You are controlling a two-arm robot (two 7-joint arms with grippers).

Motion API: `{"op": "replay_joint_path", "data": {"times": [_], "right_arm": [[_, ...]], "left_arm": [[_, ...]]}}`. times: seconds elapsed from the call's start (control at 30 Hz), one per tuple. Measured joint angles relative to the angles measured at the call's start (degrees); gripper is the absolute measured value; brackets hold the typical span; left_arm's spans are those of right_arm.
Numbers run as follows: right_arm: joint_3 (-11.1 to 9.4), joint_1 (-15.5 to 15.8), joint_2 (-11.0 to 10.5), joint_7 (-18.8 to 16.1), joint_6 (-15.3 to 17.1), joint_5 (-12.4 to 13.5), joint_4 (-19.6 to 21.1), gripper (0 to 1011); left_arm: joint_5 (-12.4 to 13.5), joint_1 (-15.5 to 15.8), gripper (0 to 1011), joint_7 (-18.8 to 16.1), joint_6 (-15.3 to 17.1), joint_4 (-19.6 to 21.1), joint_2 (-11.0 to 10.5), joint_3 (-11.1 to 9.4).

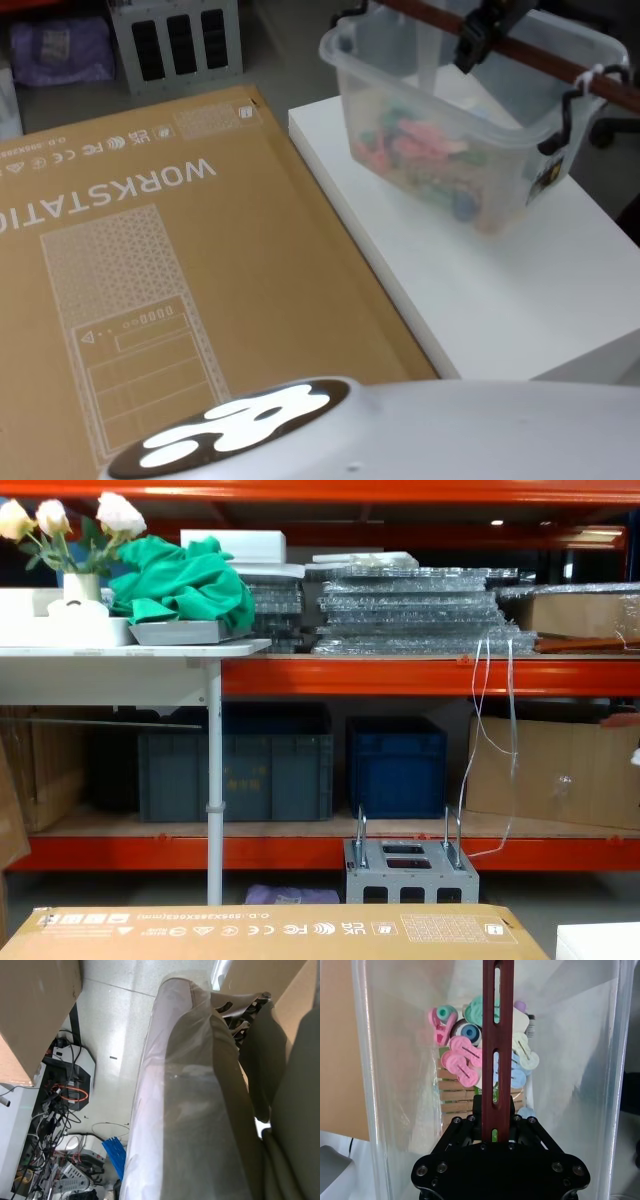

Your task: Use one hand to grasp the basket and place it at the designated location.

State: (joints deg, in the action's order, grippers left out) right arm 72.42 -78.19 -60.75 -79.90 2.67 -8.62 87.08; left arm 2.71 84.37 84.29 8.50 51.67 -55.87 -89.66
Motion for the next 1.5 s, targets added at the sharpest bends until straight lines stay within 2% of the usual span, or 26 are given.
{"op": "replay_joint_path", "data": {"times": [0.17,0.6,0.87,1.0,1.17,1.5], "right_arm": [[-0.81,0.77,-2.09,0.02,1.00,-0.06,0.30,220],[-2.57,2.58,-5.57,0.08,2.52,0.08,1.02,220],[-3.44,4.15,-6.53,0.68,3.78,0.68,0.36,220],[-3.72,4.78,-6.07,0.91,3.80,0.85,-0.53,220],[-3.80,5.49,-4.40,0.89,3.10,0.83,-2.65,220],[-3.78,7.37,0.41,0.90,0.96,0.72,-9.28,220]], "left_arm": [[0.01,0.00,0,0.00,0.00,-0.01,0.00,0.00],[0.00,0.00,0,0.00,0.00,-0.01,0.00,0.00],[0.00,0.00,0,0.00,0.00,-0.01,0.00,0.00],[0.01,0.00,0,0.00,0.00,-0.03,0.00,0.00],[0.00,0.00,0,0.00,0.00,-0.02,0.00,0.00],[0.00,0.00,0,0.00,0.00,-0.02,0.00,0.00]]}}
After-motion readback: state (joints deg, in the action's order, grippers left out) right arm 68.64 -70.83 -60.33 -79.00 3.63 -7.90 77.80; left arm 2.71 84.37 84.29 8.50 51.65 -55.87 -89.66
